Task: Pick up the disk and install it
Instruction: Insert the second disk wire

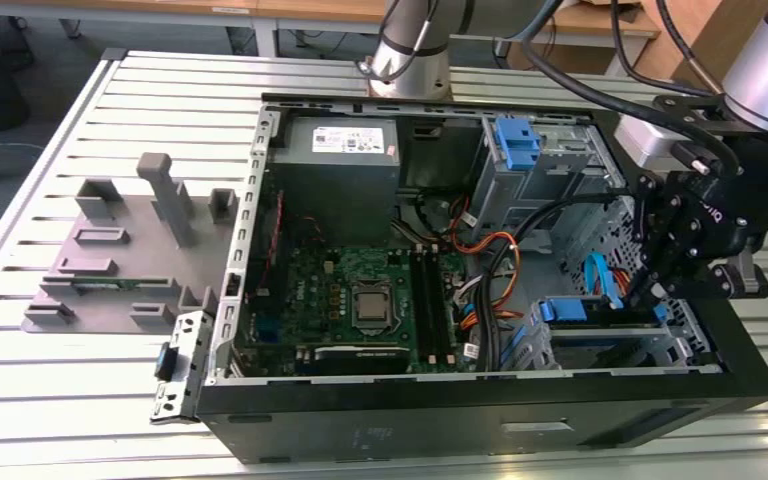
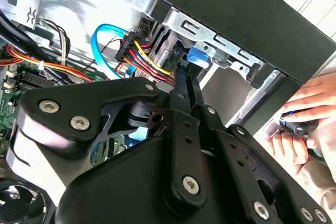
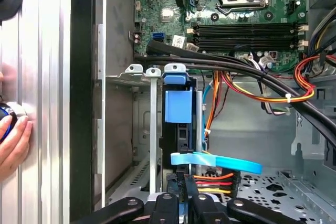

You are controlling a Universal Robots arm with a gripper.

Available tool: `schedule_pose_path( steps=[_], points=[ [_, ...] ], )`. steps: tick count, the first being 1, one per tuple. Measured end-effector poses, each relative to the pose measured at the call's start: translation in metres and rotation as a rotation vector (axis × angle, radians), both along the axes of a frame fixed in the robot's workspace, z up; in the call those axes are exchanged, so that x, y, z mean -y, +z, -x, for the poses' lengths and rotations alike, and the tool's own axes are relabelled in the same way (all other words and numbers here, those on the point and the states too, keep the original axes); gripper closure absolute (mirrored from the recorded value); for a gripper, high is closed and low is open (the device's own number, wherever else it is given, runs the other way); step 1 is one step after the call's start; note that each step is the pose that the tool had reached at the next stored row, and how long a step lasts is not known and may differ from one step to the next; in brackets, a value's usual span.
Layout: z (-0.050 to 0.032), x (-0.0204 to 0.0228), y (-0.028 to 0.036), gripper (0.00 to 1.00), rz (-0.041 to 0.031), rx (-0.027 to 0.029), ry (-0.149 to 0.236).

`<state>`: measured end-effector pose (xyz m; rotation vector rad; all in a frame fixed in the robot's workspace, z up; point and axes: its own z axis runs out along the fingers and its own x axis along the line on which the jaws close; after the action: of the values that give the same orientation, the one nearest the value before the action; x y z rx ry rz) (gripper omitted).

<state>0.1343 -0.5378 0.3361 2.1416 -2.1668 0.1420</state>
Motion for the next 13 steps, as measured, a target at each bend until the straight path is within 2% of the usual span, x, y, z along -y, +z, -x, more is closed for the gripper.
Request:
schedule_pose_path(
  steps=[5, 9, 13],
  points=[
    [0.0006, -0.0011, -0.0010, 0.84, 0.0022, 0.0001, 0.000],
    [0.0007, -0.0015, -0.0019, 0.84, 0.0068, 0.0000, 0.000],
    [0.0007, -0.0016, -0.0029, 0.84, 0.0074, 0.0001, 0.000]
  ],
)
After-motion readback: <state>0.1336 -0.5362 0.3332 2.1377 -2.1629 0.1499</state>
